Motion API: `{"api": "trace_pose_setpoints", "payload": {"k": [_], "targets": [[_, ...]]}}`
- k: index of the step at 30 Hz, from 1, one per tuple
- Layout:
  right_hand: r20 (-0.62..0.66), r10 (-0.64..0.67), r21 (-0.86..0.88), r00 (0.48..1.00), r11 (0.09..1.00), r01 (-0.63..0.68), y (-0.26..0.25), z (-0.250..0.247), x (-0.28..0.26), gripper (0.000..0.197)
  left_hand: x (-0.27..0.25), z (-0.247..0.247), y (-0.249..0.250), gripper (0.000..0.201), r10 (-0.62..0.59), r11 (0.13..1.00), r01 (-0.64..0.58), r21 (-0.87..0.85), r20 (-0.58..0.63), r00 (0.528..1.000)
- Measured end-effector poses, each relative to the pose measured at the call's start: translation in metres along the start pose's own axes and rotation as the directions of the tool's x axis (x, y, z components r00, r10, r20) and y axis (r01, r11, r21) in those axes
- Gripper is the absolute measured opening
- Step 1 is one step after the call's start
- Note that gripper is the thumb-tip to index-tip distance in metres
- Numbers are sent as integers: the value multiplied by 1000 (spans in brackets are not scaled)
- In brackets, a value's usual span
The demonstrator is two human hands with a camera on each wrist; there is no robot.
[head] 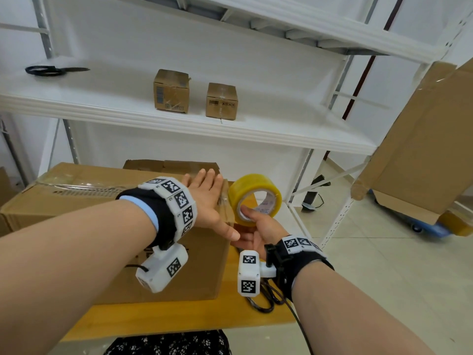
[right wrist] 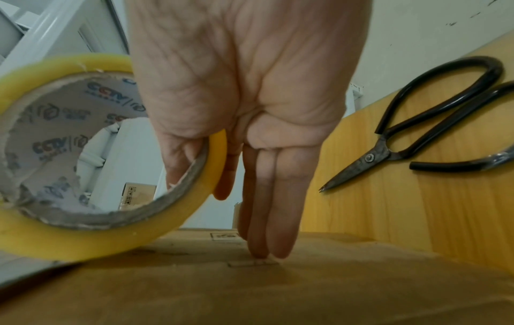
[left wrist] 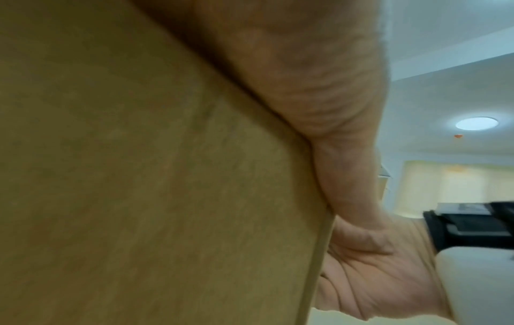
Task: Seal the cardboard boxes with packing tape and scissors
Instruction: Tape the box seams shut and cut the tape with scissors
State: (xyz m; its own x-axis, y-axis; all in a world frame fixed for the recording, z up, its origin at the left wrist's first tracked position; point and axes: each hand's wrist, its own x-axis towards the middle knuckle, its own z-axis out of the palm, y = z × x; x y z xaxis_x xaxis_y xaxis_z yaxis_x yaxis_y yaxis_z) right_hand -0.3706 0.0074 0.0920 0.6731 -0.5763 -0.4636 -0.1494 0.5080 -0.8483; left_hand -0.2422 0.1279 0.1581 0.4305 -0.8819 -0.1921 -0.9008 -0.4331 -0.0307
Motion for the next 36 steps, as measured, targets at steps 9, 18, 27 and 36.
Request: {"api": "trace_pose_setpoints", "payload": {"k": [9,18,27,36], "targets": [[-21,-20,-94,1000,995,18,-5,-2,2,43,-6,3,17,127,30,995,-34,-93,-43,999],[-68,-62,-129,996,990,53,-7,-3,3,39,-23,3,-20,104,-47,986,42,-164,-27,999],[-85,-75,-131,994,989,64,-4,-2,3,34,-36,25,-120,113,-577,781,540,-315,-32,816],[-104,-97,-178,990,981,78,-6,-2,-3,30,-29,29,-124,112,-648,723,593,-353,-51,760]]}}
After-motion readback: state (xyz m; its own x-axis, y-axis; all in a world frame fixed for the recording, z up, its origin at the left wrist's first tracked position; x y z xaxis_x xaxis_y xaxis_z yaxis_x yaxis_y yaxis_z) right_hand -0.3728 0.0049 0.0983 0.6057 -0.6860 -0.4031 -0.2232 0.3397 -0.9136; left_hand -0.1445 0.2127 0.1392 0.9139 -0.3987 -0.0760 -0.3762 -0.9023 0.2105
